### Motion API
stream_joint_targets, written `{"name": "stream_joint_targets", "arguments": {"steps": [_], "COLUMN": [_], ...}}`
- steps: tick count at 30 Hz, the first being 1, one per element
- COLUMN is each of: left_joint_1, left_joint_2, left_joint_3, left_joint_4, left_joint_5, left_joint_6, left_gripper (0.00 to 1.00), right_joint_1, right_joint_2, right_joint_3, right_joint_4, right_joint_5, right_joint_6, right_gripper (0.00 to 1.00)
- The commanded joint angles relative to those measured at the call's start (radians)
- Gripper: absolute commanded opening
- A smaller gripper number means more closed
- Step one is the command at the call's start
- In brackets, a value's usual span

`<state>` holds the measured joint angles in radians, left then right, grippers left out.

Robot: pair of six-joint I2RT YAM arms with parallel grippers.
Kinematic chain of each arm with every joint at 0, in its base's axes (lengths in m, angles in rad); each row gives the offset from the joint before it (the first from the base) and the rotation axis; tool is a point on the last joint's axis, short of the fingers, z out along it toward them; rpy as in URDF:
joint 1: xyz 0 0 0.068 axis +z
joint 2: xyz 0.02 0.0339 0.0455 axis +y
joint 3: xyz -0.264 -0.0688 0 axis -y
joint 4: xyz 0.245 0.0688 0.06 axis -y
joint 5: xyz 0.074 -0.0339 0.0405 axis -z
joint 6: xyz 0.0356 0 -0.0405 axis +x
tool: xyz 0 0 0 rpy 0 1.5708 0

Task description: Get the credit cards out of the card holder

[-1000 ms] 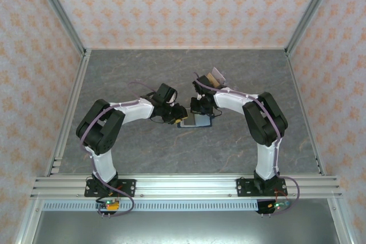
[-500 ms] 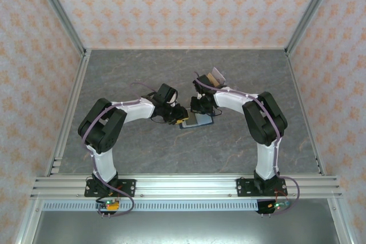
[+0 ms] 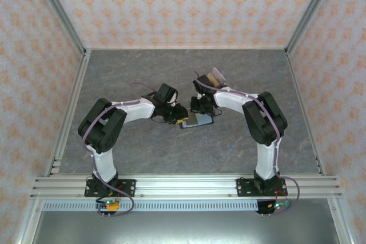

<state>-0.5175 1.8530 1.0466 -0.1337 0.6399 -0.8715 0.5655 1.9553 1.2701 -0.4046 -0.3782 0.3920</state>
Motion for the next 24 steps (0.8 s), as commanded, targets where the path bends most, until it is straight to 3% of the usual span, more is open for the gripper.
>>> {"name": "stream_joint_targets", "arguments": {"steps": [1, 14, 18, 24], "left_joint_1": [-0.009, -0.009, -0.009, -0.003], "left_joint_2": [-0.012, 0.011, 0.012, -0.015], "left_joint_3": [0.026, -0.005, -0.01, -0.007], "left_joint_4": [0.051, 0.109, 0.11, -0.004], "left_joint_5": [0.001, -0.027, -0.044, -0.095], "left_joint_6": [-0.01, -0.066, -0.075, -0.013], "left_gripper": [0.26, 0.24, 0.17, 0.05], "right_joint_1": [-0.005, -0.015, -0.019, -0.021], "right_joint_2": [0.058, 0.058, 0.042, -0.05], "right_joint_3": [-0.017, -0.032, -0.047, -0.109], "right_joint_4": [-0.071, -0.029, -0.011, 0.065], "right_joint_5": [0.031, -0.068, -0.074, -0.067], "right_joint_6": [0.006, 0.027, 0.035, 0.033], "right_gripper": [0.11, 0.11, 0.12, 0.24]}}
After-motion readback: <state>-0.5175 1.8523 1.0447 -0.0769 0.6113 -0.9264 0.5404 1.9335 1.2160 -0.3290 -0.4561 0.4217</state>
